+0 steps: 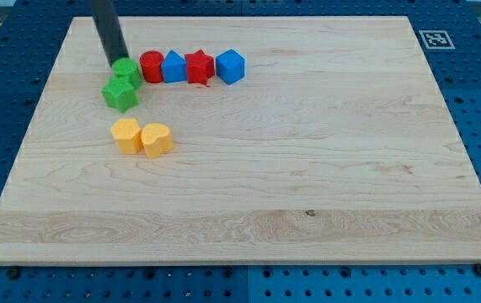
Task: Point at the green circle
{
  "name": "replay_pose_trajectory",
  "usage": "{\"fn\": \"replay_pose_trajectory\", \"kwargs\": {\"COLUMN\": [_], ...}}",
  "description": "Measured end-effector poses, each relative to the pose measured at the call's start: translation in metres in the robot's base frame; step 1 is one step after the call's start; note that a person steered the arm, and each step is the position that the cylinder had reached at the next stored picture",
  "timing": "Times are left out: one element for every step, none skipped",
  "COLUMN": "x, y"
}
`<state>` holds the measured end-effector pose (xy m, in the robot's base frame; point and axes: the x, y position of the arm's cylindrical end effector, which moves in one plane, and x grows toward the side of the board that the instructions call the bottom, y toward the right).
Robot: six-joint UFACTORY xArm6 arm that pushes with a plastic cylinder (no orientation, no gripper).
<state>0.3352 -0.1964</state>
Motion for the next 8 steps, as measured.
{"fn": "replay_pose_trajectory", "kwargs": {"x": [0.065, 0.129, 0.162, 0.151, 0.081, 0.005, -0.031, -0.031], "y": [-0.008, -0.016, -0.02, -0.032, -0.033, -0.033, -0.032, -0.032]}}
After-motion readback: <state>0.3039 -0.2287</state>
